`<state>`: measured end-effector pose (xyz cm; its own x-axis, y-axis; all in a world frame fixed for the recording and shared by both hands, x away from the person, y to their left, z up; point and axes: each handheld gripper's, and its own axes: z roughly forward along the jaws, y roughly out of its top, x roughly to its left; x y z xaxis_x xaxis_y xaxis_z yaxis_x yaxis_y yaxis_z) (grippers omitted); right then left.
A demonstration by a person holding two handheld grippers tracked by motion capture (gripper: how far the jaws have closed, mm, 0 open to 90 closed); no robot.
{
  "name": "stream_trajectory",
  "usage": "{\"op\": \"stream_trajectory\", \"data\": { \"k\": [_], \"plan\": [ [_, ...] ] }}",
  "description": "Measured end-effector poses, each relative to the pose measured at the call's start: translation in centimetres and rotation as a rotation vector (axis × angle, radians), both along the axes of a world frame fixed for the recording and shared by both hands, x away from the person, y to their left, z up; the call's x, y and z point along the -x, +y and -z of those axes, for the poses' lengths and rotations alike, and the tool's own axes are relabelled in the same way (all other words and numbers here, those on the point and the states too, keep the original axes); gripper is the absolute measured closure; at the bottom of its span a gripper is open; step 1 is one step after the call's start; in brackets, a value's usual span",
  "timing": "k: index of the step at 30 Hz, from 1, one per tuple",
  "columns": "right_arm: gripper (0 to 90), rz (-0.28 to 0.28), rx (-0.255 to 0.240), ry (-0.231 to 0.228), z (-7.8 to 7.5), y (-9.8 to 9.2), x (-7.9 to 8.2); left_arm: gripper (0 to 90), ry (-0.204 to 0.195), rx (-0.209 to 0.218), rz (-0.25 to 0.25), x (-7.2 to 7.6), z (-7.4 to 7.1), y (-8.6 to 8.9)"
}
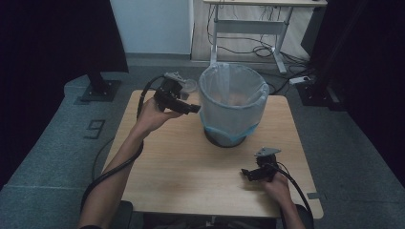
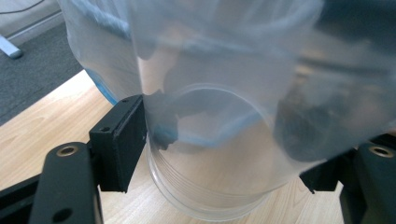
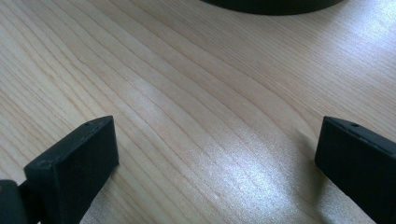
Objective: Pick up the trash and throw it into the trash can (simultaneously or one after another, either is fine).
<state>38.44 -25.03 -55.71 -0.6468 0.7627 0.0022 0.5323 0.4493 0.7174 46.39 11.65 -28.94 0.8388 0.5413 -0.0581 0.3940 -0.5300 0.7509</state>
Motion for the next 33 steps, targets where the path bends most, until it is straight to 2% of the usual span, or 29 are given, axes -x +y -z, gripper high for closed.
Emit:
{"op": "stream_trajectory", "data": {
  "k": [8, 13, 25, 33],
  "plan": [
    [0.0, 0.000, 0.001, -0.001, 0.0, 0.0, 0.0, 26.3, -0.021, -0.009, -0.011, -0.6, -1.6, -0.8],
    [0.0, 0.000, 0.001, -0.001, 0.0, 0.0, 0.0, 26.3, -0.018, 0.004, -0.014, -1.0, -2.4, -1.5],
    [0.0, -0.001, 0.001, -0.001, 0.0, 0.0, 0.0, 26.3, -0.039, -0.017, -0.016, -2.2, -3.3, -3.8],
    [0.0, -0.002, 0.001, -0.001, 0.0, 0.0, 0.0, 26.3, -0.048, -0.013, -0.015, -3.1, -3.7, -5.6]
  ]
}}
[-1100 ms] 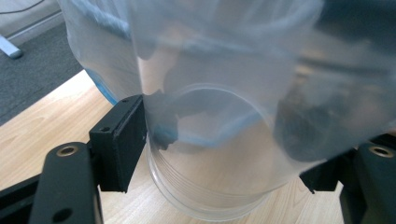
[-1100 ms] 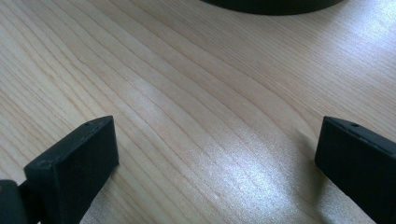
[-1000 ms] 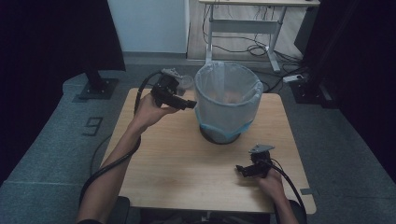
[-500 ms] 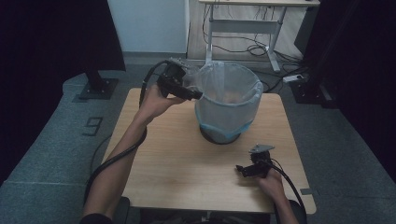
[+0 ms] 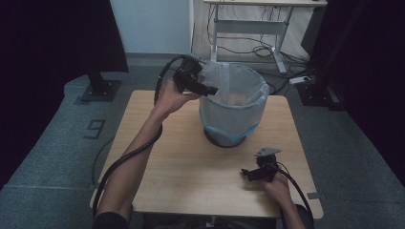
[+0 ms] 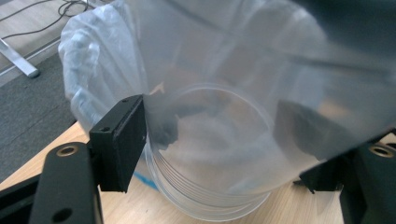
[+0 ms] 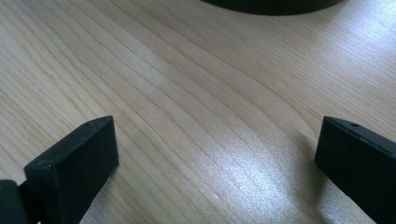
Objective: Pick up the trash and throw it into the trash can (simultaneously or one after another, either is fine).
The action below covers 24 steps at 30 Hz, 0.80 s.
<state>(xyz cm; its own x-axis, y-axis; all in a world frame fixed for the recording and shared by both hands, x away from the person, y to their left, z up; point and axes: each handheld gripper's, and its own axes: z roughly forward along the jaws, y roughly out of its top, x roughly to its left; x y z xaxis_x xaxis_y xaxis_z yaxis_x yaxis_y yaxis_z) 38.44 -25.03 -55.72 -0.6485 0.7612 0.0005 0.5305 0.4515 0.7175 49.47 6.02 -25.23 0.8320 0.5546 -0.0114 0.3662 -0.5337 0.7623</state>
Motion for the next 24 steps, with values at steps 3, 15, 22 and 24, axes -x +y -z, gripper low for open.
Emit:
{"op": "stream_trajectory", "data": {
  "k": [3, 15, 22, 24],
  "plan": [
    [0.0, -0.001, 0.000, 0.000, 0.0, 0.0, 0.0, 26.3, -0.008, -0.011, -0.007, -0.3, -0.1, -0.7],
    [0.0, -0.006, 0.001, 0.000, 0.0, 0.0, 0.0, 26.2, -0.032, -0.010, -0.028, -1.6, 0.1, -3.2],
    [0.0, -0.008, 0.000, 0.000, 0.0, 0.0, 0.0, 26.1, -0.029, -0.013, -0.040, -2.6, 1.2, -4.4],
    [0.0, -0.008, 0.000, 0.000, 0.0, 0.0, 0.0, 26.0, -0.025, -0.021, -0.039, -2.8, 1.7, -4.7]
  ]
}}
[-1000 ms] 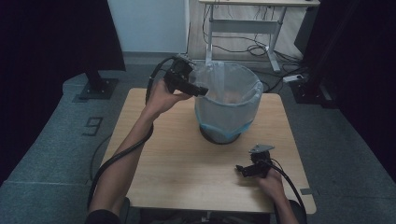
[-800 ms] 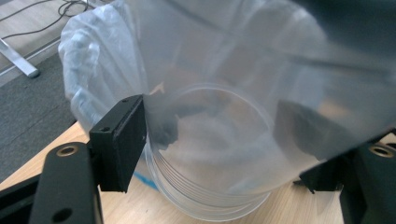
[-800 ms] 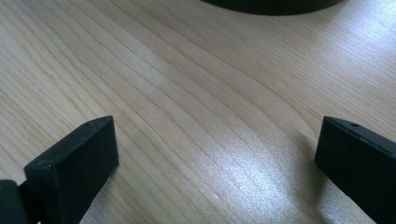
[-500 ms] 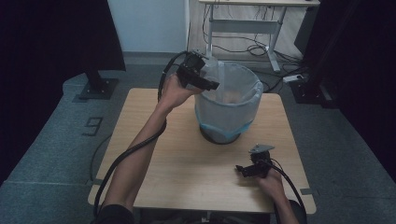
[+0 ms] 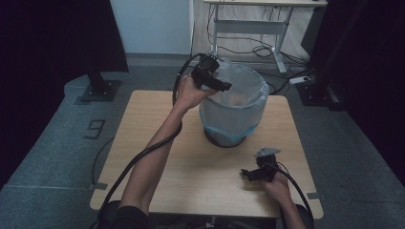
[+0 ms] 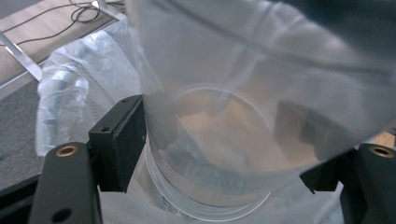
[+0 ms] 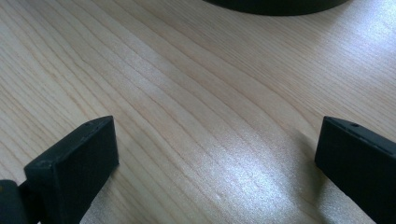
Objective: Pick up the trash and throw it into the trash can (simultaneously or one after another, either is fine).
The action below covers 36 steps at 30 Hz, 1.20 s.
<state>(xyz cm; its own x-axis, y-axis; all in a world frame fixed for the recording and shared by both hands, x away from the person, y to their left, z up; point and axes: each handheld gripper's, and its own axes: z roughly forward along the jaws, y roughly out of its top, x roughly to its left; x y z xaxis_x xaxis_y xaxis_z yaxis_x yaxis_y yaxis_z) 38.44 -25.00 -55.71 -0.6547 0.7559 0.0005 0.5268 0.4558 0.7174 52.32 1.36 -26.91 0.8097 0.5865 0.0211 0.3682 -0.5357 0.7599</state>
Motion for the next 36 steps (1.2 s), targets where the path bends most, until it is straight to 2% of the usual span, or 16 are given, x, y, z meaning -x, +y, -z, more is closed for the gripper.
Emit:
{"op": "stream_trajectory", "data": {
  "k": [9, 11, 13, 14, 17, 19, 25, 36],
  "plan": [
    [0.0, 0.000, 0.000, 0.000, 0.0, 0.0, 0.0, 25.1, -0.002, -0.045, -0.002, -0.6, 1.7, -1.4],
    [0.0, 0.000, 0.000, 0.000, 0.0, 0.0, 0.0, 23.8, 0.001, -0.041, -0.009, -0.8, 2.1, -1.5],
    [0.0, 0.000, 0.000, 0.000, 0.0, 0.0, 0.0, 14.3, 0.012, -0.047, -0.032, -1.1, 2.5, -1.7],
    [0.0, 0.000, 0.000, 0.000, 0.0, 0.0, 0.0, 12.9, 0.016, -0.059, -0.037, -1.2, 2.6, -1.7],
    [0.0, 0.000, 0.000, 0.000, 0.0, 0.0, 0.0, 3.4, 0.027, -0.073, -0.029, -1.3, 2.9, -1.7],
    [0.0, -0.001, 0.000, 0.000, 0.0, 0.0, 0.0, 0.4, 0.028, -0.070, -0.017, -1.2, 2.8, -1.5],
    [0.0, -0.002, 0.000, 0.000, 0.0, 0.0, 0.0, 0.0, 0.030, -0.030, 0.008, -0.6, 2.0, -0.7],
    [0.0, -0.002, 0.000, 0.000, 0.0, 0.0, 0.0, 0.0, -0.005, -0.014, 0.037, 0.8, 1.2, 0.5]
  ]
}}
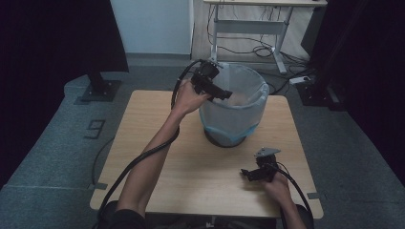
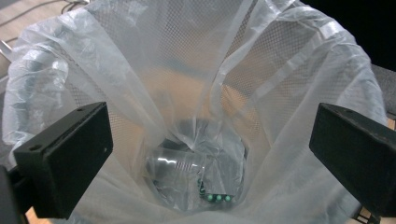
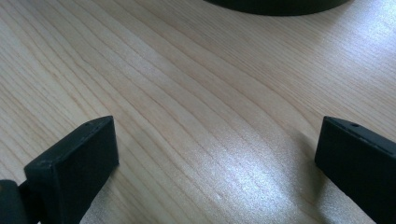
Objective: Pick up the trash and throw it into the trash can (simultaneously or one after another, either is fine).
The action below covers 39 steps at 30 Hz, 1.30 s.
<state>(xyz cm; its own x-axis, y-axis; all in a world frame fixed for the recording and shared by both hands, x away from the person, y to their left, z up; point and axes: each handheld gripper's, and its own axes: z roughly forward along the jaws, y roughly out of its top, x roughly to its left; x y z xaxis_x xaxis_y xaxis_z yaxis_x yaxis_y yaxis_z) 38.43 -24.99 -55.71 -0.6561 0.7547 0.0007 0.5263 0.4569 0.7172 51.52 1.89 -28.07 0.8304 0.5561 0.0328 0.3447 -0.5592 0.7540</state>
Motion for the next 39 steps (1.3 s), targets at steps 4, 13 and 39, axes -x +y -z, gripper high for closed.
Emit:
{"op": "stream_trajectory", "data": {
  "k": [4, 13, 39],
  "plan": [
    [0.0, -0.001, 0.000, 0.000, 0.0, 0.0, 0.0, 0.0, -0.011, 0.009, 0.000, 0.5, -0.2, 0.6],
    [0.0, 0.000, 0.000, 0.000, 0.0, 0.0, 0.0, 0.0, -0.011, 0.009, 0.008, 1.5, -0.3, 2.3],
    [0.0, 0.001, 0.000, 0.000, 0.0, 0.0, 0.0, 0.0, -0.022, 0.089, -0.034, 3.1, 0.8, 8.9]
  ]
}}
